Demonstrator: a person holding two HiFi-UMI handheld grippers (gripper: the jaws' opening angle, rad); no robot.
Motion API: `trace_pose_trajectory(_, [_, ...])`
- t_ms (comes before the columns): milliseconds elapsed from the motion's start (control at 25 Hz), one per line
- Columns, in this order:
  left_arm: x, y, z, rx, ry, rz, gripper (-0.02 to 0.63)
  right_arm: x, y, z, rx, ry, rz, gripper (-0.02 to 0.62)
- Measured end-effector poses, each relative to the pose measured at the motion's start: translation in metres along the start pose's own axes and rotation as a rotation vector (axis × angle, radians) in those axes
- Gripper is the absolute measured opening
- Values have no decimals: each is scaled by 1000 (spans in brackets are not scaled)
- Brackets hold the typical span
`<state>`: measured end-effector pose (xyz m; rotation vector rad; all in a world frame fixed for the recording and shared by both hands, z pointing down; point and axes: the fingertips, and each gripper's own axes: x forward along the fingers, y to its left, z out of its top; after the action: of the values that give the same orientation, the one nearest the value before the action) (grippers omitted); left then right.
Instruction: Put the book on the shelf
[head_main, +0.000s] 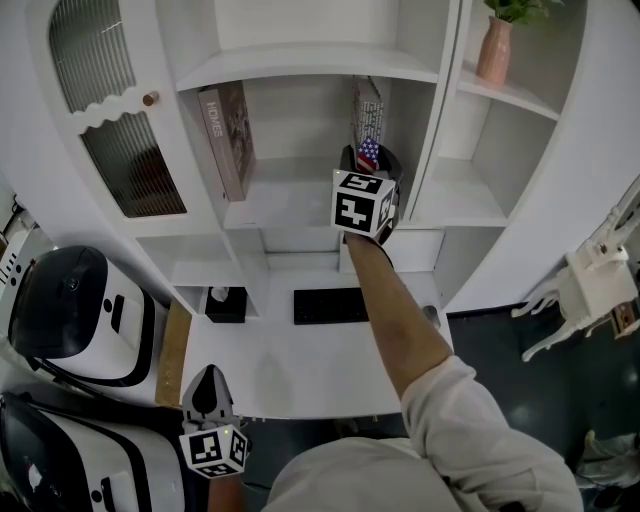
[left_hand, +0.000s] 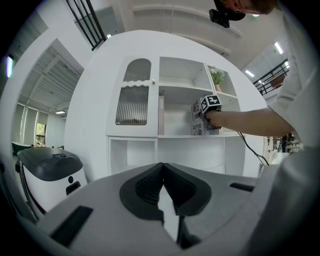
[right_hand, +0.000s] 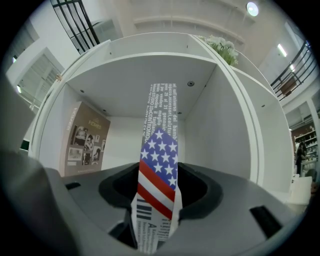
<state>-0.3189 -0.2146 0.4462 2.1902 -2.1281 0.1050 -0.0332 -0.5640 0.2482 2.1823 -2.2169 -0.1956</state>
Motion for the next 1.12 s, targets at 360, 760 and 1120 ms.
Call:
trace_pose_trajectory(360, [-6,-6,2,2,-8,-15,3,-21,4,2,-8,-3,13,227])
trace_pose_trajectory(760, [-16,-12,4,6,-20,-42,3,-67,5,1,-18,-29,41,221])
trace_pose_trajectory(1120, [-20,-23,7,8,-31,-74,3,-126,4,8,-20,-95,130,170])
